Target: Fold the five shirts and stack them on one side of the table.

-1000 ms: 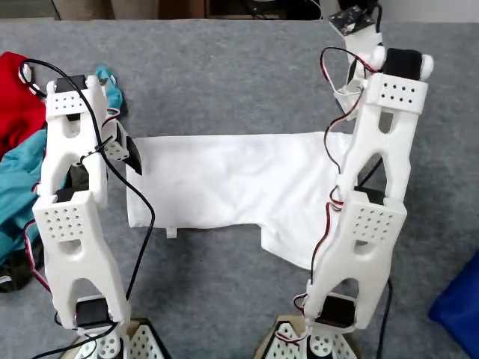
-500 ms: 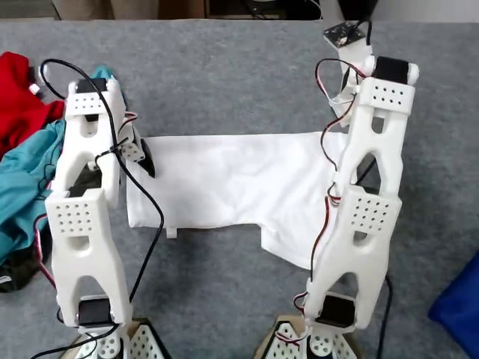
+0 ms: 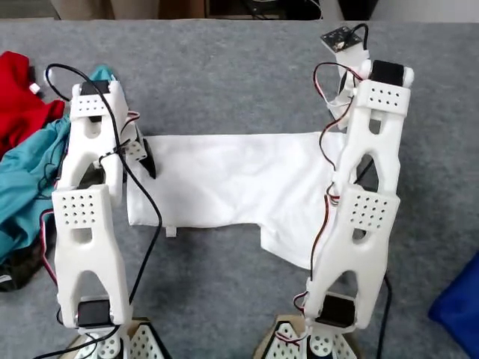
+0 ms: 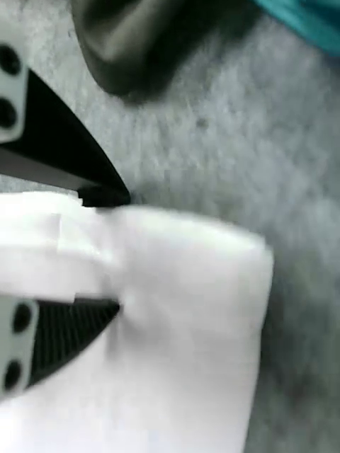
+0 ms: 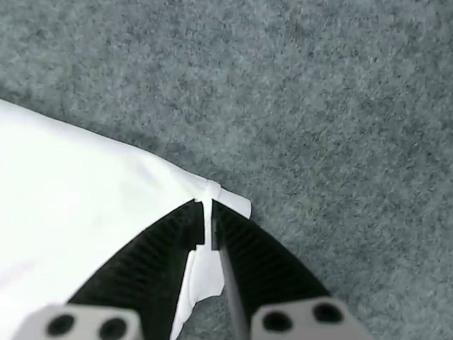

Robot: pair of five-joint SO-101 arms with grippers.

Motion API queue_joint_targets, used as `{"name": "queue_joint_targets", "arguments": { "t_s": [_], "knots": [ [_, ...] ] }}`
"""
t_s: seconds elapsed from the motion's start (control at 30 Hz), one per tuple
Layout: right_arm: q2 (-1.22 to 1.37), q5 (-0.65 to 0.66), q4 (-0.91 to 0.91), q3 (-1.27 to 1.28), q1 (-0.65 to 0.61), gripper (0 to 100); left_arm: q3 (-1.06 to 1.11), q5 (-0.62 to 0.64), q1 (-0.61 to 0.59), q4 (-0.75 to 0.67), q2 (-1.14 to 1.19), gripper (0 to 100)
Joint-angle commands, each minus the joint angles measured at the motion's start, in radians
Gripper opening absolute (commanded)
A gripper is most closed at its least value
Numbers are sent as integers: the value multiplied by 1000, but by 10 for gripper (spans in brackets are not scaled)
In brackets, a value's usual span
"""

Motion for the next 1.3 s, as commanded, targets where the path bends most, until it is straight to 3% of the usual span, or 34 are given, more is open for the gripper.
{"name": "queue_joint_targets", "arguments": {
  "t_s": [0.0, 0.47, 0.73, 0.97, 1.1, 1.27],
  "knots": [
    [-7, 9, -14, -5, 21, 44, -41, 5, -8, 0, 13, 27],
    [-4, 29, -51, 4, 76, 44, -219, 11, 21, 6, -1, 19],
    [-2, -126, -173, 4, 248, 44, -187, 11, 222, 6, -234, 19],
    [-2, -146, -190, 5, 271, 44, -183, 9, 368, 6, -361, 21],
    [-2, -144, -176, 5, 268, 44, -112, 5, 295, 6, -360, 21],
    [-4, -143, -163, 2, 252, 44, -23, 3, 63, 5, -341, 21]
  ]
}}
